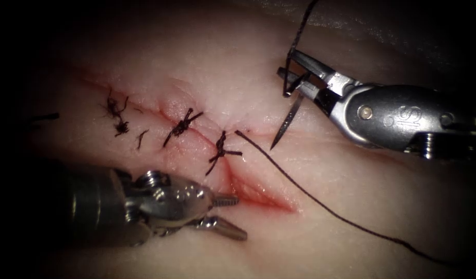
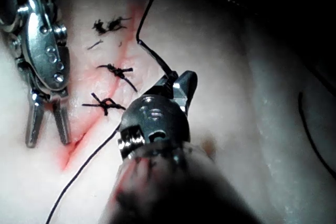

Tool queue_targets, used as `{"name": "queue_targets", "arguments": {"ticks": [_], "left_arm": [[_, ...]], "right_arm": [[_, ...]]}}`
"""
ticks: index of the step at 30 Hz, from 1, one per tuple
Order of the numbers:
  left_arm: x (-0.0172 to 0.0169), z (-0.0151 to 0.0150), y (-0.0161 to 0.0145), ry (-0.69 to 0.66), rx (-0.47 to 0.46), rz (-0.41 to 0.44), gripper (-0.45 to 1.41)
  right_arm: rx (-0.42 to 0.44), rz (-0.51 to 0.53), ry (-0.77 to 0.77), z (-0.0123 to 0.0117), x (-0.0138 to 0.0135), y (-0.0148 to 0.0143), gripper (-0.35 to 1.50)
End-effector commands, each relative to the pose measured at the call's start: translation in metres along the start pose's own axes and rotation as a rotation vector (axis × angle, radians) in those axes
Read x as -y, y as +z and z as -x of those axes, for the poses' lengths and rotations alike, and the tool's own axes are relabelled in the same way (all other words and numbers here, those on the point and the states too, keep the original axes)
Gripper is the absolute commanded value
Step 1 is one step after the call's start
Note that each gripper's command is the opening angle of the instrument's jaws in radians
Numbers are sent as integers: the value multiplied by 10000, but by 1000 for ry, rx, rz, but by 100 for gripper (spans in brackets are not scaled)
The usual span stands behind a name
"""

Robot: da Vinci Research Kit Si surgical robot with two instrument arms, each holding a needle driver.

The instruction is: Wound Closure

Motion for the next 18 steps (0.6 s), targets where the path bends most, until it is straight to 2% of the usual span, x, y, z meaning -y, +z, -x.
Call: {"name": "queue_targets", "arguments": {"ticks": [1,11,18], "left_arm": [[0,1,8,0,1,1,52],[0,1,6,1,2,3,52],[-1,-1,4,-1,0,2,52]], "right_arm": [[-4,-2,1,-2,6,8,-35],[-16,-18,-10,-4,25,22,-35],[-13,-16,-14,3,23,25,-35]]}}
